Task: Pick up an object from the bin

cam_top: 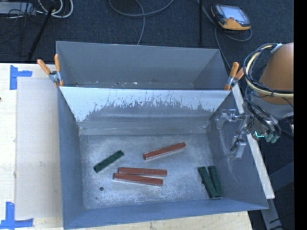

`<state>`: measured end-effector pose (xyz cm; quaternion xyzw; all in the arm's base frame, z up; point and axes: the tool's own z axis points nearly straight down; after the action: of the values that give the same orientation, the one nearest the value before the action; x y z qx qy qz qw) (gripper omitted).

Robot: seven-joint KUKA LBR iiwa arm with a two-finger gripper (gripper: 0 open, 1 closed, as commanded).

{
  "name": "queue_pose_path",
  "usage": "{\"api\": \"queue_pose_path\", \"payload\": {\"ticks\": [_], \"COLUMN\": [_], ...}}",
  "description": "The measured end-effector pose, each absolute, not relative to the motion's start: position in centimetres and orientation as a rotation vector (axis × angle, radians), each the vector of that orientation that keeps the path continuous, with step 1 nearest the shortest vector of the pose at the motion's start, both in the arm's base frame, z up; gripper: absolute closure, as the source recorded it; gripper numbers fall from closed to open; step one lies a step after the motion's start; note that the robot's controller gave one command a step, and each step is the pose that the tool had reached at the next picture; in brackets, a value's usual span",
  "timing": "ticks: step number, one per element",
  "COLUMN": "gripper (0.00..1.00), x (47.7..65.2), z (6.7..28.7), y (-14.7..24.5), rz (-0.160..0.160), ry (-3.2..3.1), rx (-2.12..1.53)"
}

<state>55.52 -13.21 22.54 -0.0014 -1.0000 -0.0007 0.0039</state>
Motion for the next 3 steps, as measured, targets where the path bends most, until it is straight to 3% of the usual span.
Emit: {"api": "queue_pose_path", "payload": {"ticks": [1,2,3], "gripper": [0.0,0.0,0.0], "x": [49.9,48.2,48.4], "z": [6.6,10.0,10.5], "y": [-15.3,-14.6,-15.0], "rz": [-0.003,-0.002,-0.001], "ry": [-3.128,-3.108,-3.058], "rx": [-0.178,-0.451,-0.718]}}
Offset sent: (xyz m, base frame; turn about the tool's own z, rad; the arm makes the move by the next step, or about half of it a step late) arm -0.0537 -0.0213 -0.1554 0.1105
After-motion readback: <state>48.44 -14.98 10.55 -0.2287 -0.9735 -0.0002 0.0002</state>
